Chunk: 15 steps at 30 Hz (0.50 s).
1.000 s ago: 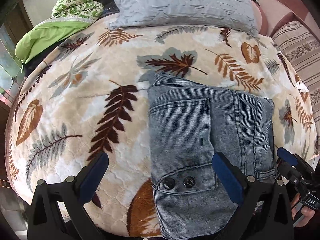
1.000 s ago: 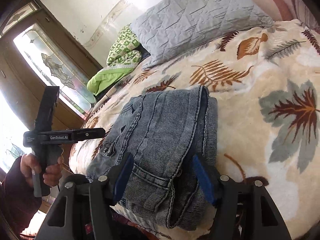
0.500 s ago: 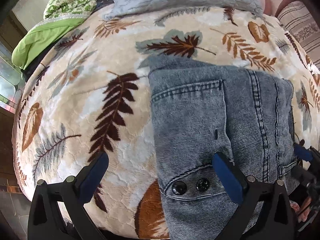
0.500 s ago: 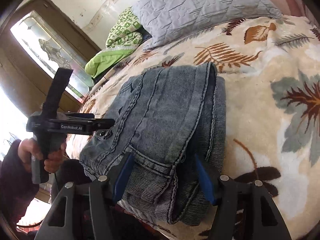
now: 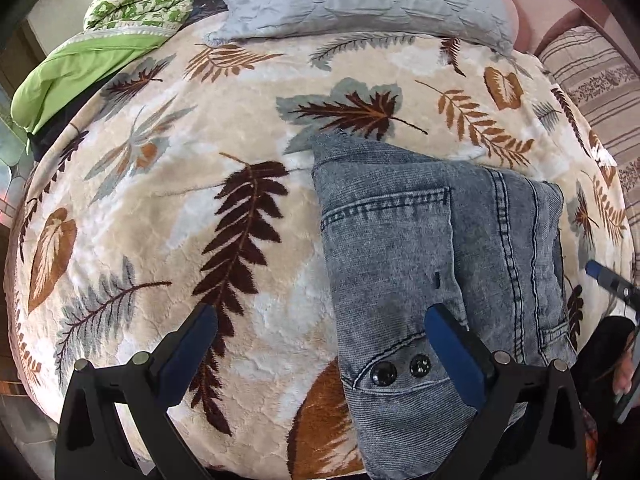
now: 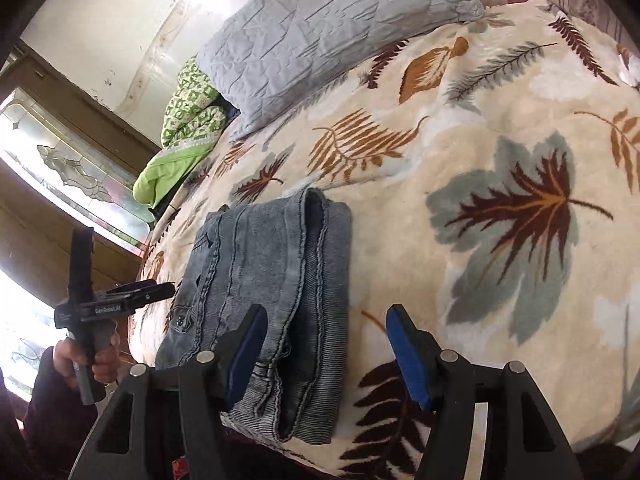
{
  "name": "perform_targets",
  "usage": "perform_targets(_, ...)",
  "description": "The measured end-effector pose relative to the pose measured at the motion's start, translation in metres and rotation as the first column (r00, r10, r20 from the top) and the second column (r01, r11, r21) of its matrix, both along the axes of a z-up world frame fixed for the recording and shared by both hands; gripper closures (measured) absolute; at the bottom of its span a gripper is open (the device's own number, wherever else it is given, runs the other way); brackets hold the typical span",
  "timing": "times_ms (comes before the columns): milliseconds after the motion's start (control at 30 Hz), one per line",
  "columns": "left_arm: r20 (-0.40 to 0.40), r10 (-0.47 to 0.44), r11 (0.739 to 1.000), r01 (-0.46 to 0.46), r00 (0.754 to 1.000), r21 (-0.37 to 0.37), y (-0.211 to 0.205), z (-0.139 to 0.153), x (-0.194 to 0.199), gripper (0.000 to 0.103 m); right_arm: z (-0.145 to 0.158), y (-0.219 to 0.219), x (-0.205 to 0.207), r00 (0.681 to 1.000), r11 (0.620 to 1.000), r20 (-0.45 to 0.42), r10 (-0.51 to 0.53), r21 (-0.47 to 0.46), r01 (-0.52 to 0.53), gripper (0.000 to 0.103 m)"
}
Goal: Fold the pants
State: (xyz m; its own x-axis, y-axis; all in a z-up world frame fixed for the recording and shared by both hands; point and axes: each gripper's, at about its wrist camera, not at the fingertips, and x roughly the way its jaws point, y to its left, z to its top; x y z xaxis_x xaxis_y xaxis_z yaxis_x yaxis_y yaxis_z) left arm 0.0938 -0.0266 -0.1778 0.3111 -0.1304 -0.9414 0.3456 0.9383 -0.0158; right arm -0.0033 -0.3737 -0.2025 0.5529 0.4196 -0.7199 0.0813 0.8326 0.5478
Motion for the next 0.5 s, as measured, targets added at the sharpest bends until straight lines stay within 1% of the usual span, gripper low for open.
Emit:
perform_targets(167,-0.016,-0.066,0.997,0.066,0.998,-0.045,0.004,-0.007,-0.006,0.0,-0.007,-0.013,0.013,0.998,0.998,-0.058,0.006,0.06,-0.002,0.037)
perform_targets(333,-0.027,-0.131,0.989,0.129,0.991,-0.077,0.005,-0.014,-0.005,0.0,-0.026,-0.013,0.027,0.992,0.993,-0.119,0.032,0.118,-0.017,0.037)
perform_targets(400,-0.042,-0.154,0.982,0.148,0.987,-0.117,0.007,-0.017,-0.004,0.0,-0.033,-0.007,0.033,0.989,0.986,-0.141,0.055,0.161,-0.032,0.037)
perform_targets(500,-0.051,-0.197,0.967,0.186,0.979,-0.172,0.007,-0.02,-0.002,0.0,-0.039,0.006,0.041,0.984,0.975,-0.139,0.115,0.207,-0.085,0.037)
